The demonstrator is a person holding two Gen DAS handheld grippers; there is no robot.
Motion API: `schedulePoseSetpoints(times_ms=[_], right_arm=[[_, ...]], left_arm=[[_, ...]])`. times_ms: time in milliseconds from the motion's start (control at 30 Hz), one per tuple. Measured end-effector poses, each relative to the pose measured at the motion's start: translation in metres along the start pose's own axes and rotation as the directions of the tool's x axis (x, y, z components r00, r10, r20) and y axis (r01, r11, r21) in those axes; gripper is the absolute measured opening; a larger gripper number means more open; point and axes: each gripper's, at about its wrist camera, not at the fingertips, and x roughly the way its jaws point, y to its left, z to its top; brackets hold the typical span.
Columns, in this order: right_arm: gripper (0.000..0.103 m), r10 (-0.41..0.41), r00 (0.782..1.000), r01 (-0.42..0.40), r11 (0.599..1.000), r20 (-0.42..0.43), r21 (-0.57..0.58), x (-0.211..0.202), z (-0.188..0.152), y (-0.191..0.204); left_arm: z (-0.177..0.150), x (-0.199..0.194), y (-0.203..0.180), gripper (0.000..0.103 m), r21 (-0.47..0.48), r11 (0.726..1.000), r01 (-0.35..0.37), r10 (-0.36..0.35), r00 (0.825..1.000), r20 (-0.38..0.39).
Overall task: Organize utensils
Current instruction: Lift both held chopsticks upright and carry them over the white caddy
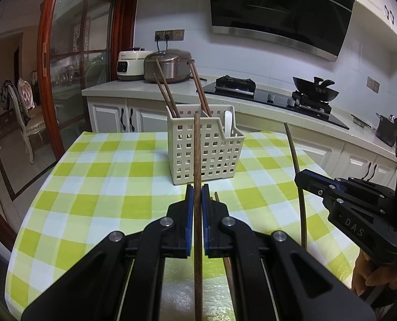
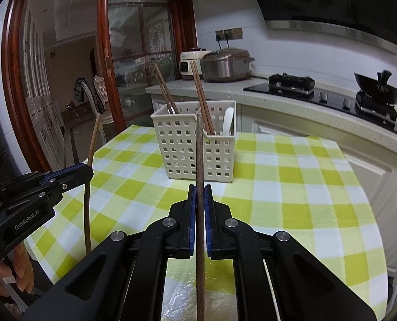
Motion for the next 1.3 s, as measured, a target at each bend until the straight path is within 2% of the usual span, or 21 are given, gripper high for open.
schedulePoseSetpoints(times_ms=[567, 1000, 1300], right_arm=[[0.006, 0.001, 0.996, 0.0, 1.0, 0.086, -0.012, -0.037, 0.009, 0.002], [0.006, 0.001, 0.995, 0.001, 1.0, 0.102, -0.023, -0.042, 0.011, 0.003], [0.006, -0.01, 0.993, 0.015, 0.999, 0.118, -0.041, -0.035, 0.029, 0.004]], left_arm=[[0.009, -0.029, -0.011, 0.006, 0.026, 1.0, 0.001, -0.003, 0.998, 0.068], [0.016, -0.026, -0.013, 0.006, 0.046, 0.999, 0.003, -0.006, 0.997, 0.081], [0.029, -0.023, -0.012, 0.006, 0.056, 0.998, 0.009, -0.014, 0.996, 0.093]])
